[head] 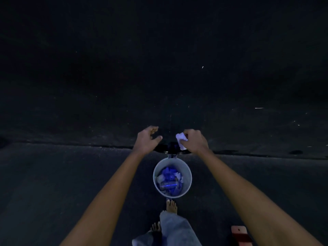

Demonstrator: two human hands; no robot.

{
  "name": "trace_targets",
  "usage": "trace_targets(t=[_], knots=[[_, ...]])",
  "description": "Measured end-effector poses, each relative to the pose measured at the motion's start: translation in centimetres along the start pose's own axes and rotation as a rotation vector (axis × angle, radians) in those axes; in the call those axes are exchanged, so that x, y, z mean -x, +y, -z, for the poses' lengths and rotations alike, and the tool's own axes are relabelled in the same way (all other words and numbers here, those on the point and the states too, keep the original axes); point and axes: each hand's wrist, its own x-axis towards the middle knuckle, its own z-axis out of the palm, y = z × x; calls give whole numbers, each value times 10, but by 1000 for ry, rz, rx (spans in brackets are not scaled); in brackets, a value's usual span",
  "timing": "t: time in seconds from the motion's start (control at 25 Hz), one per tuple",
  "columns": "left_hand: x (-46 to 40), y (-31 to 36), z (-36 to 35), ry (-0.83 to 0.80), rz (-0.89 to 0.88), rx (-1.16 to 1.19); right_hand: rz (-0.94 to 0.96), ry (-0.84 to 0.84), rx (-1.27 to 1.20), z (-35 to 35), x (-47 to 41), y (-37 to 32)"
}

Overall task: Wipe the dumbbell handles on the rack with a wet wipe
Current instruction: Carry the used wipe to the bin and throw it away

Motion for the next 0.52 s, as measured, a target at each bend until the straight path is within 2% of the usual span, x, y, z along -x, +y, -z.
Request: trace_targets(t=[0.36, 0.52], knots=[[4, -22, -20, -49, 71, -5, -27, -128, 208, -45, -3, 30], [1, -31, -25, -53, 95, -23, -49, -263, 281, -60, -6, 43]])
